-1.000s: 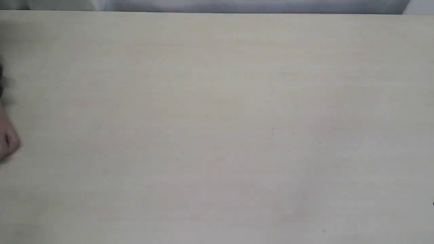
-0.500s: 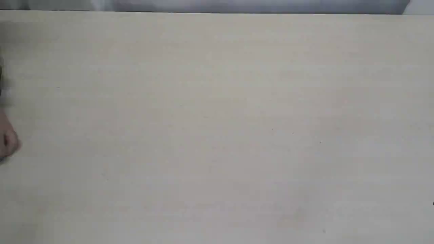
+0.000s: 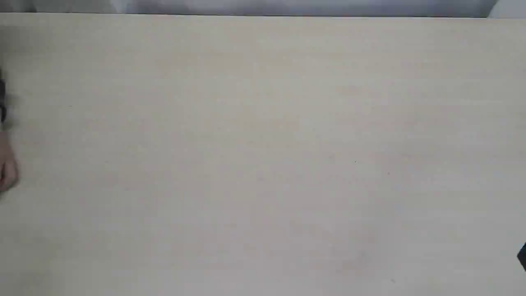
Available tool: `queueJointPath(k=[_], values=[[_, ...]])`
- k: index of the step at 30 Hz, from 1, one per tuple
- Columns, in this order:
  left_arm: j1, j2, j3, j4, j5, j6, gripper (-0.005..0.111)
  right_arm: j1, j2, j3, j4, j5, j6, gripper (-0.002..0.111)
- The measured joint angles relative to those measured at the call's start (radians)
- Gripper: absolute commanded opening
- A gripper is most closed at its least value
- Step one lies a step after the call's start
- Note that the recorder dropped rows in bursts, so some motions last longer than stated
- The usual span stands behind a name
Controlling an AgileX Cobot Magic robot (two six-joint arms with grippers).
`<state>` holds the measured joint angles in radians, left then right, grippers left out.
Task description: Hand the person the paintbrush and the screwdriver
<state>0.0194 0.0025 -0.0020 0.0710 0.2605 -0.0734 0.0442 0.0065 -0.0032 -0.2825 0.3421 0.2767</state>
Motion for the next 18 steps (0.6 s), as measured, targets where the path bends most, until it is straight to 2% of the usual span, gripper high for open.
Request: queueJointPath(k=[18], values=[[0.000, 0.000, 0.000, 0.000, 0.000, 0.000, 0.000, -0.029, 0.000, 0.000, 0.195, 0.008, -0.239, 0.004]])
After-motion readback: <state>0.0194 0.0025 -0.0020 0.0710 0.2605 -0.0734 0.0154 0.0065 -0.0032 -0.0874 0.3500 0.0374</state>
